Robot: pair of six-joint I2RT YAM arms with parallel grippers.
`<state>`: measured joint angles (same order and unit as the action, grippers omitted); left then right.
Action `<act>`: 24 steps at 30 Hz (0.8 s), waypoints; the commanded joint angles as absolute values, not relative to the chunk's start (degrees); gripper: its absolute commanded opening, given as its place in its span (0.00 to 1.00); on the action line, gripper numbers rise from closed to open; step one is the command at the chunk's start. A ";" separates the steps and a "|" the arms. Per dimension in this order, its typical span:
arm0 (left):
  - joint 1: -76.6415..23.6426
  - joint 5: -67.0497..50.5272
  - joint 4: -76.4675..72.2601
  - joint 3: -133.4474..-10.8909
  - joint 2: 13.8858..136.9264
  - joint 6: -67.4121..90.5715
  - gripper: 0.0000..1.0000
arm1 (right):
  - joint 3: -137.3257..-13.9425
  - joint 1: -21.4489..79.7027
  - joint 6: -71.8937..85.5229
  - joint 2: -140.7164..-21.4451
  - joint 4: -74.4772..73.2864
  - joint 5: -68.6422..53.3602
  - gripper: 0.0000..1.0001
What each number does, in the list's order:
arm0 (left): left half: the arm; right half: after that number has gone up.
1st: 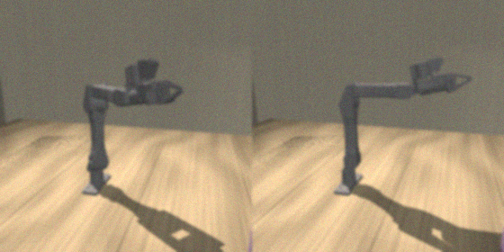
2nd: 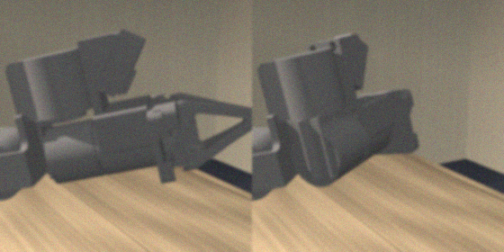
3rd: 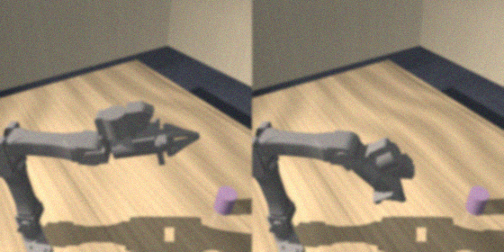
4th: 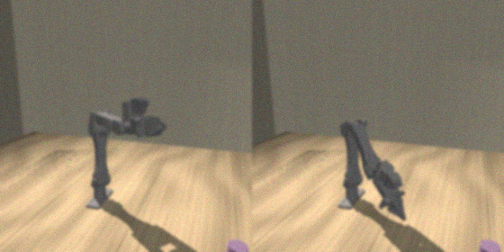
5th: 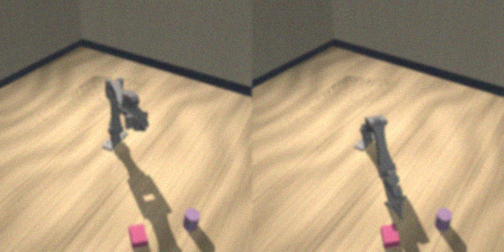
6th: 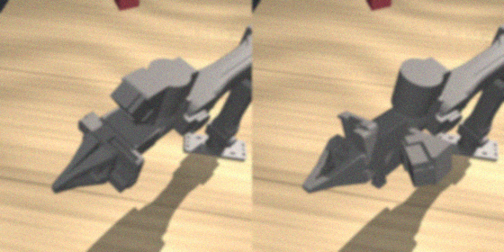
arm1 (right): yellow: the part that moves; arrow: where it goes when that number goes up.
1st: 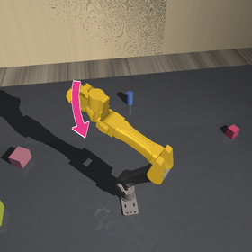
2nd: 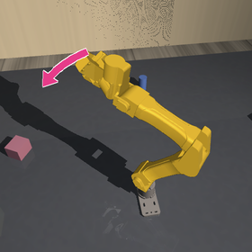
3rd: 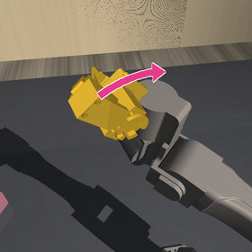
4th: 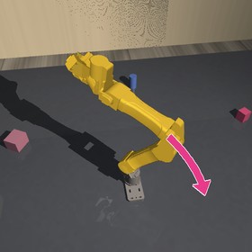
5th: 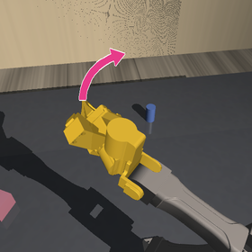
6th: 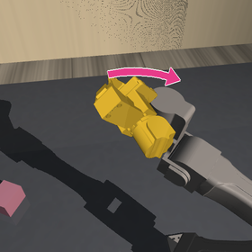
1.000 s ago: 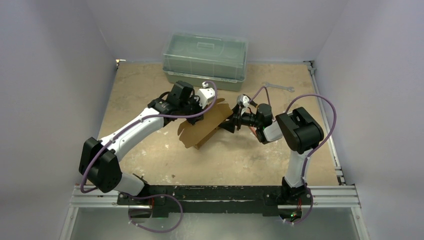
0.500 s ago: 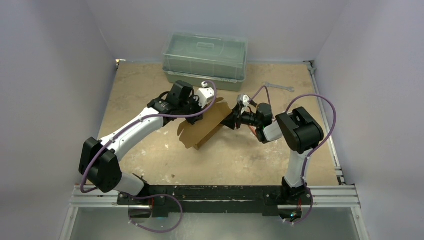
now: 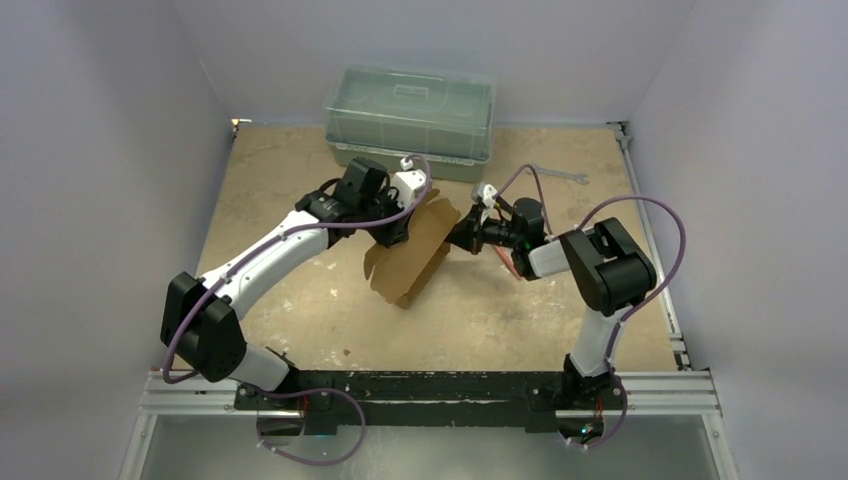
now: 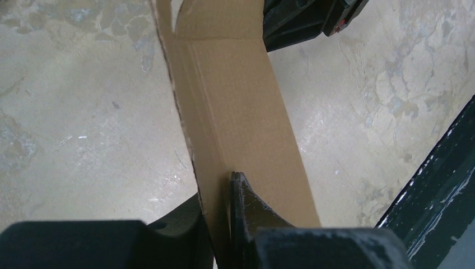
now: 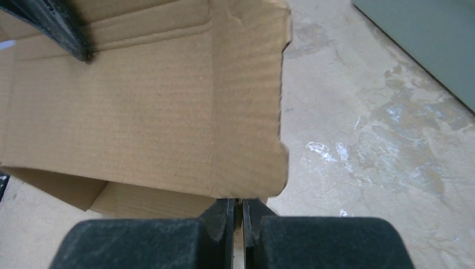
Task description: Fold the paper box
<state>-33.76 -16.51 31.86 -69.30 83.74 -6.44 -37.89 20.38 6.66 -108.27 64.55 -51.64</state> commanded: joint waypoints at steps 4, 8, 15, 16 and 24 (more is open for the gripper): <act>-32.14 -17.13 35.70 -75.14 84.39 -2.04 0.29 | -50.02 20.86 -9.89 -98.72 30.46 -53.73 0.00; -30.97 -17.04 34.65 -74.34 81.19 -0.49 0.48 | -56.44 20.89 -18.07 -97.45 11.12 -52.25 0.00; -28.90 -14.33 30.08 -68.17 73.86 3.80 0.78 | -63.87 21.04 -29.15 -94.79 -15.44 -47.64 0.00; -28.72 -14.02 29.72 -67.27 73.23 4.16 0.78 | -64.73 21.05 -30.85 -94.28 -18.85 -46.34 0.00; -28.13 2.34 28.47 -63.76 64.50 14.09 0.97 | -64.54 21.03 -31.40 -87.59 -31.16 -32.13 0.08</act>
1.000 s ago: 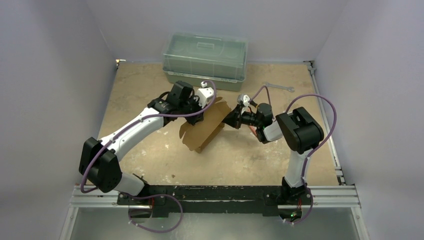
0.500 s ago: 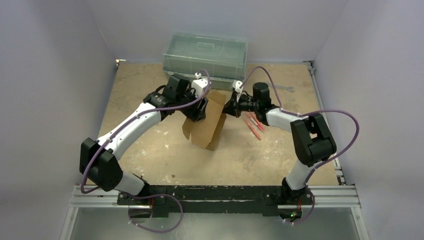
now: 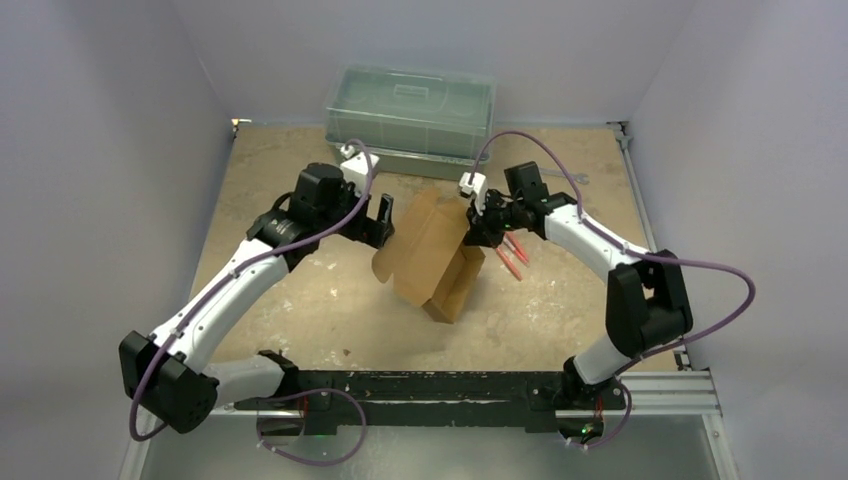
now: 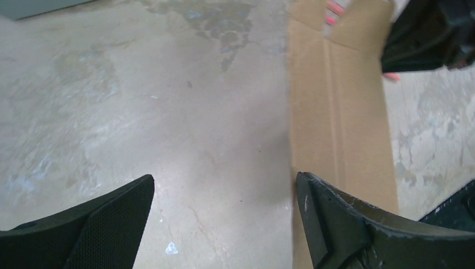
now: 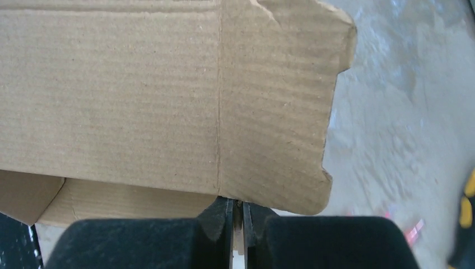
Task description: Fold the paper box
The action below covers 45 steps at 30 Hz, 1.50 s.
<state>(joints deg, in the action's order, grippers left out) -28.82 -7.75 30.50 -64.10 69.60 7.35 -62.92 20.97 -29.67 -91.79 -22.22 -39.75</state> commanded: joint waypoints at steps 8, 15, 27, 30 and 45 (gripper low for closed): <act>-28.12 -10.31 21.85 -52.76 50.57 30.01 0.96 | -69.78 21.02 -32.73 -92.09 -42.06 -23.77 0.09; -28.26 -22.19 10.36 -37.57 37.65 47.57 0.92 | -67.50 21.08 -29.69 -92.56 -40.74 -20.23 0.12; -32.06 -21.23 -3.52 -23.48 35.07 57.63 0.88 | -62.53 21.04 -26.83 -92.29 -35.79 -16.58 0.24; -35.31 -18.54 -6.31 -21.54 36.28 58.71 0.88 | -61.32 21.01 -26.74 -91.36 -35.27 -16.30 0.29; -50.41 -0.51 -7.17 -17.13 42.71 65.19 0.86 | -54.69 21.06 -27.25 -86.93 -32.81 -14.90 0.25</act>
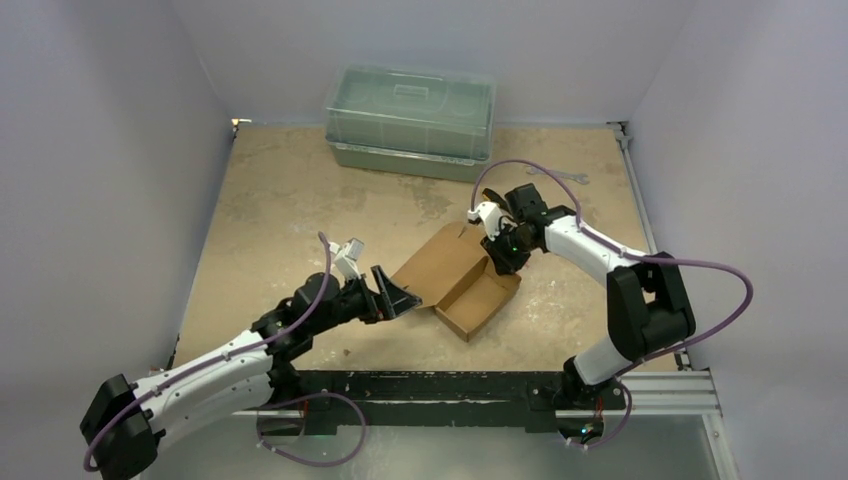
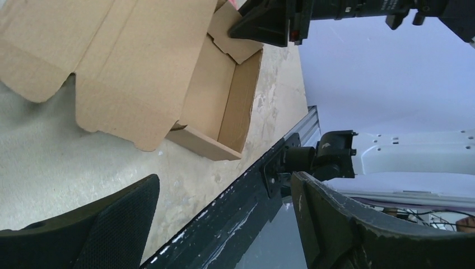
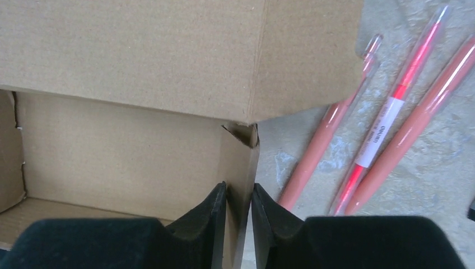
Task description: Fold the paper box
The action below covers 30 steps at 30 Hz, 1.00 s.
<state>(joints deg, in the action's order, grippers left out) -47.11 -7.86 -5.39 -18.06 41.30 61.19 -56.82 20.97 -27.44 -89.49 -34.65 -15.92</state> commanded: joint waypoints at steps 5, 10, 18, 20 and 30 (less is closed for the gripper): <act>-55.91 7.85 -15.46 -13.14 46.69 71.54 0.86 | -52.63 21.05 -27.03 -84.49 -30.59 -15.30 0.14; -60.39 15.90 -20.45 -13.14 50.90 73.31 0.86 | -51.69 21.06 -26.77 -81.82 -28.80 -16.62 0.00; -64.94 22.58 -27.65 -14.36 58.16 74.00 0.86 | -49.98 20.99 -26.94 -77.90 -26.36 -20.97 0.00; -66.76 24.93 -28.69 -14.34 59.77 75.25 0.86 | -49.97 20.95 -26.91 -77.18 -26.15 -23.06 0.00; -69.61 35.19 -36.30 -13.25 61.08 77.07 0.74 | -49.50 20.47 -27.19 -75.64 -25.78 -26.02 0.00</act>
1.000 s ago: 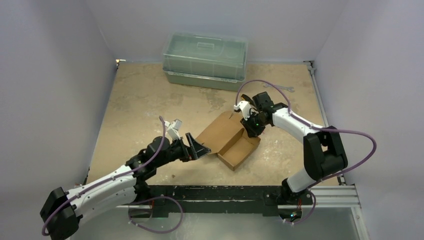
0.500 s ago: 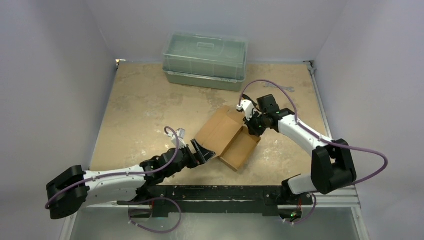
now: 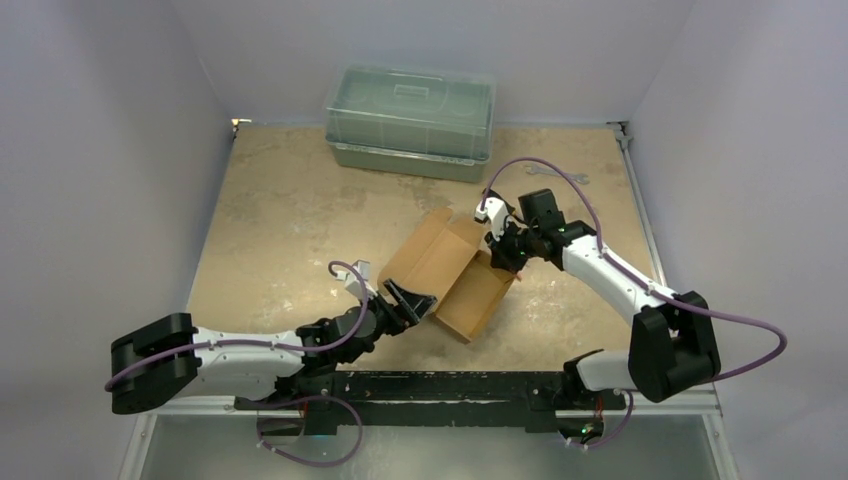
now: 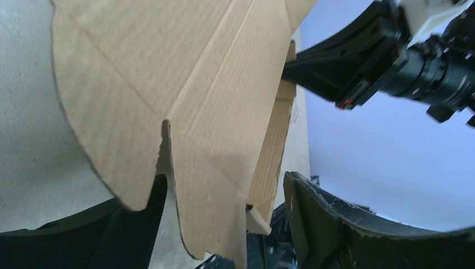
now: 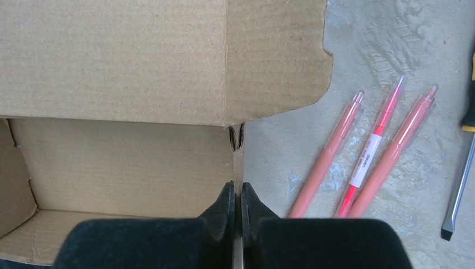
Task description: Fold the paper box
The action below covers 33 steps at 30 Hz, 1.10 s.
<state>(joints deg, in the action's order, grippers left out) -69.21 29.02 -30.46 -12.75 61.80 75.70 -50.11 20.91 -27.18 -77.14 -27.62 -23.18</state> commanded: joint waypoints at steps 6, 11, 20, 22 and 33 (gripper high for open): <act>-69.70 36.34 -38.61 -11.86 60.03 77.08 0.51 | -49.35 19.80 -26.38 -75.74 -25.10 -26.45 0.00; -69.70 35.87 -39.88 -12.51 62.03 75.10 0.08 | -49.04 19.62 -26.51 -76.24 -24.64 -24.37 0.00; -69.90 34.72 -39.46 -16.89 68.30 66.62 0.00 | -48.55 19.73 -25.93 -78.30 -23.18 -20.35 0.05; -70.20 35.22 -40.29 -17.16 69.14 65.02 0.00 | -48.26 19.84 -26.04 -78.90 -22.73 -19.73 0.07; -72.71 39.76 -40.52 -17.69 70.86 62.23 0.00 | -47.28 20.29 -26.25 -80.27 -21.89 -17.77 0.25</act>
<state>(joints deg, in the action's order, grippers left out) -71.85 36.71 -38.48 -15.97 70.52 64.47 -48.10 19.88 -26.52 -80.31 -24.16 -19.09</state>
